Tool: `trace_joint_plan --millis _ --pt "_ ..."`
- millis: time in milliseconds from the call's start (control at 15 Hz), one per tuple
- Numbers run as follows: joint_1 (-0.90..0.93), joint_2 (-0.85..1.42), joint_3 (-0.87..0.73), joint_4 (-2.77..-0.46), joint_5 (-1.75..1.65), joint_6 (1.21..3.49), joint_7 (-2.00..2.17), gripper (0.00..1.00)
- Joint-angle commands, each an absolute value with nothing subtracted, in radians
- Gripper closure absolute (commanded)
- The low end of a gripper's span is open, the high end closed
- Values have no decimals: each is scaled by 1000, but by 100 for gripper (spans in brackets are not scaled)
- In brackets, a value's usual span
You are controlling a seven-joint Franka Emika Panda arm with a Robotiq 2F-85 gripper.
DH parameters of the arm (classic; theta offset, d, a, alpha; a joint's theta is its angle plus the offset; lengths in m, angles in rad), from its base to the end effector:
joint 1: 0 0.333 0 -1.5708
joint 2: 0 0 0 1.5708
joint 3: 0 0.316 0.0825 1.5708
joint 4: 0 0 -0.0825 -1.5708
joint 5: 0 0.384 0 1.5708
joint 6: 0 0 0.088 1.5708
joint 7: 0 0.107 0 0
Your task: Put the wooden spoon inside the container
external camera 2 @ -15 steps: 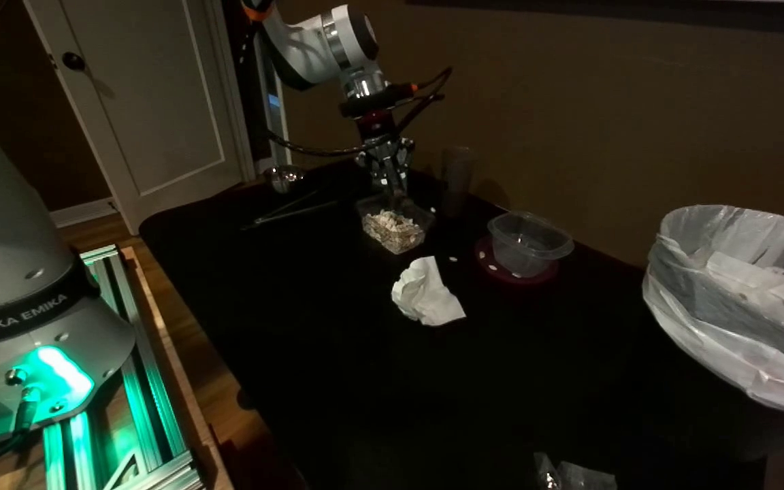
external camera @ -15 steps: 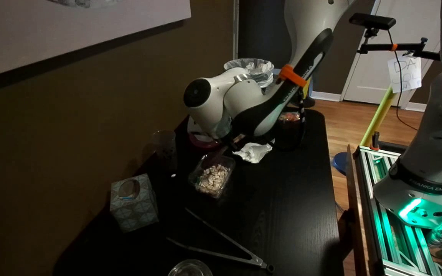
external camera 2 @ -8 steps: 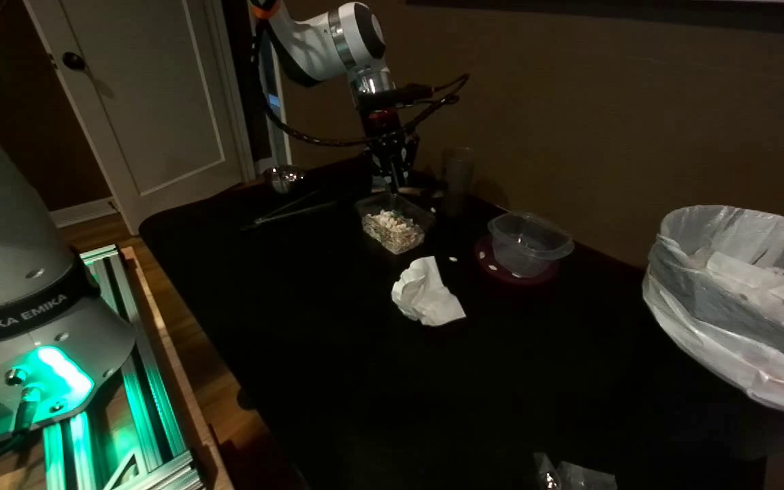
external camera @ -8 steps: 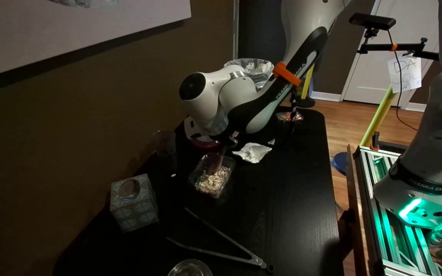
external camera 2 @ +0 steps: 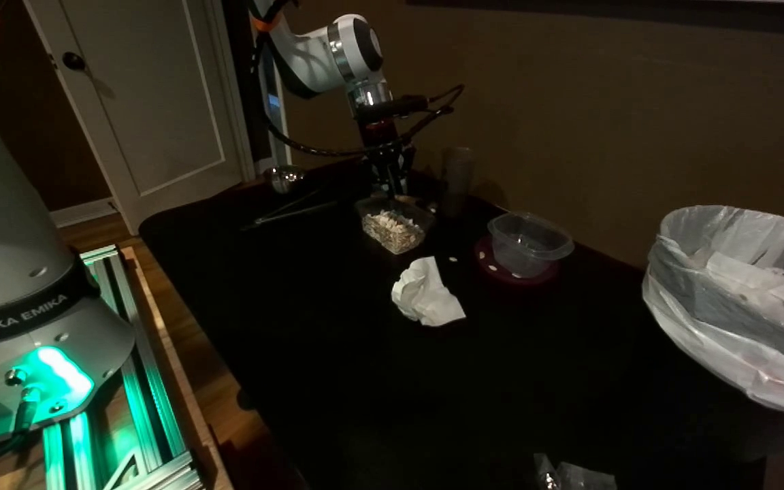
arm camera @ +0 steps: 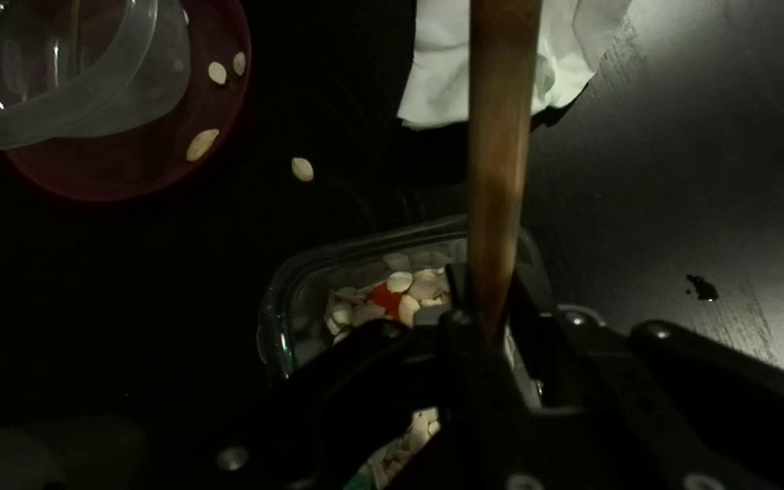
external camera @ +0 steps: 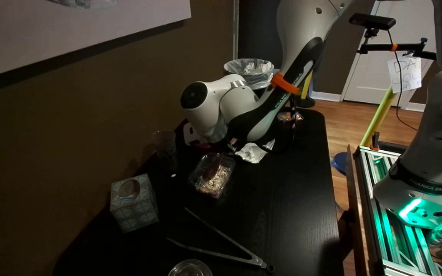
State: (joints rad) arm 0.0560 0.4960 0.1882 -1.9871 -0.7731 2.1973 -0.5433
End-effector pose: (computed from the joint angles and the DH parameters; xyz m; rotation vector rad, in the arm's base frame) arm 0.5747 0.1167 0.1998 2.1191 1.6528 -0.4232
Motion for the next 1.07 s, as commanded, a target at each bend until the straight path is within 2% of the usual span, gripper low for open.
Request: trace_joint_plan --millis 0,467,533,600,667,800,1000 --pt "107 542 145 -1965 -805 2214 -462 96" --pt "161 594 107 -1929 -856 2198 -322 96" --pt "166 600 105 -1926 -863 2195 -312 73" --pt "169 605 103 -1922 -869 2193 -302 71" --pt "172 610 102 -1919 -872 2189 -294 50" --pt "176 617 102 -1915 -879 2186 -280 45" --pt "177 619 102 -1916 -876 2188 -257 23"
